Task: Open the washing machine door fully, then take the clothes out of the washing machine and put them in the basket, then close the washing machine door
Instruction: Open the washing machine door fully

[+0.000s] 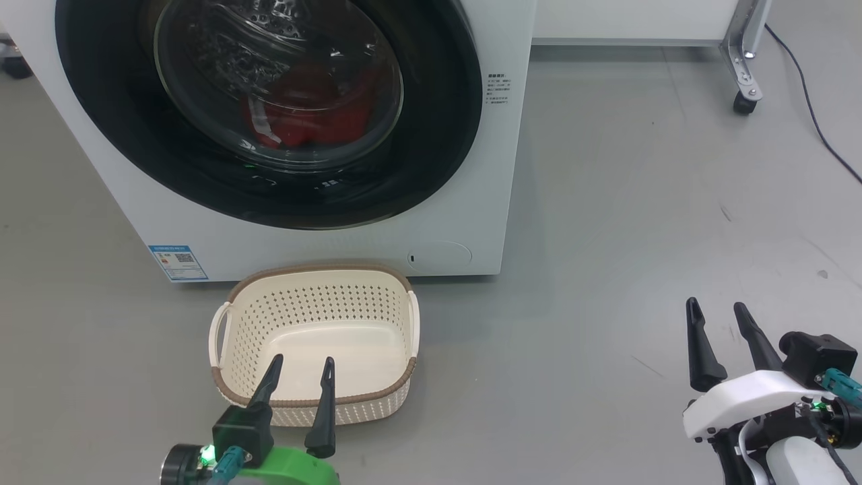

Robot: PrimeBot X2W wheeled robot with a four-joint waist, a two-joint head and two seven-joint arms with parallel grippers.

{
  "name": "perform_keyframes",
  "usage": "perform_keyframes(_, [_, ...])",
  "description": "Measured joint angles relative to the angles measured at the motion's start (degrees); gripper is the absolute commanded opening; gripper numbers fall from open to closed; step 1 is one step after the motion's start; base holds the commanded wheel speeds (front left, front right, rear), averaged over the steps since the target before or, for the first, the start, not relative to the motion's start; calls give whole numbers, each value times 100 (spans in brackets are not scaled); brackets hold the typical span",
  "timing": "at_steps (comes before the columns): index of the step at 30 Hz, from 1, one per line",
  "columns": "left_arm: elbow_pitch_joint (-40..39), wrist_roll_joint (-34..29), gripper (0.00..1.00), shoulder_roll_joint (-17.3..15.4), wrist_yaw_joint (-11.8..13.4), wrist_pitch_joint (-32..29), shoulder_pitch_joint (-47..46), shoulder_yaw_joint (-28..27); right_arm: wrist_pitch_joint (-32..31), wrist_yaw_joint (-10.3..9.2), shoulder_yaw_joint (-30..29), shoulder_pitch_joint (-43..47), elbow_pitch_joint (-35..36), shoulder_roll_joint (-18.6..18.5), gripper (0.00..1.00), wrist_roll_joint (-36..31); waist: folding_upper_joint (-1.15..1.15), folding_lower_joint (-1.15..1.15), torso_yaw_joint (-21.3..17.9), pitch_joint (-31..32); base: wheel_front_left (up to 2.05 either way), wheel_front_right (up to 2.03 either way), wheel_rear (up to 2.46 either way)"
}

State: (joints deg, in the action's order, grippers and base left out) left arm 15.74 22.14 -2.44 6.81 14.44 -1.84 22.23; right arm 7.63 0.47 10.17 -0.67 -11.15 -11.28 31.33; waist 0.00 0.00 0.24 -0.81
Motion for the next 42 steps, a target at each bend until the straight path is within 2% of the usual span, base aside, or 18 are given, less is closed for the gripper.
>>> perform_keyframes(1, [-7, 0, 100, 1, 0, 0, -15, 11, 0, 5, -10, -1, 1, -2, 98, 10, 0, 0, 5, -22, 0, 0, 0])
perform_keyframes(2, [-13, 0, 100, 1, 0, 0, -35, 18, 0, 16, -16, -1, 4, -2, 56, 36, 0, 0, 10, -46, 0, 0, 0])
perform_keyframes(3, [-22, 0, 100, 1, 0, 0, -58, 22, 0, 59, -25, -2, 5, 0, 32, 86, 0, 0, 16, -71, 0, 0, 0])
perform_keyframes(4, [-31, 0, 100, 0, 0, 0, -71, 30, 0, 93, -36, -2, 8, 5, 1, 145, 0, 0, 23, -98, 0, 0, 0])
perform_keyframes(8, [-34, 0, 100, 0, 1, 0, -117, 112, 19, 180, -105, -52, 20, -10, 0, 201, 0, 0, 65, -202, 0, 0, 0])
perform_keyframes(12, [-47, 0, 100, 0, 1, 0, -186, 178, 60, 300, -336, -216, 76, 55, 0, 620, 0, 0, 135, -296, 0, 0, 0])
perform_keyframes(23, [-58, -3, 100, 1, 2, 0, -330, 264, -205, 452, -1350, -710, -58, 414, 0, 2538, 0, 0, 420, -571, 0, 0, 0])
perform_keyframes(26, [-99, -8, 100, 2, 2, 0, -386, 290, -404, 453, -1652, -897, -96, 470, 0, 3134, 0, 0, 507, -664, 0, 0, 0])
perform_keyframes(31, [-158, -9, 100, 1, 2, 0, -499, 371, -744, 453, -2015, -1341, -151, 376, 0, 3733, 0, 0, 644, -854, 0, 0, 0])
perform_keyframes(37, [-252, -8, 100, 2, 2, 0, -594, 498, -1101, 426, -2224, -1825, -188, 88, 0, 4062, 0, 0, 794, -1058, 0, 0, 0])
perform_keyframes(42, [-327, -8, 100, 3, 2, 0, -694, 598, -1451, 230, -2441, -2364, -219, -100, 0, 4480, 0, 0, 942, -1290, 0, 0, 0])
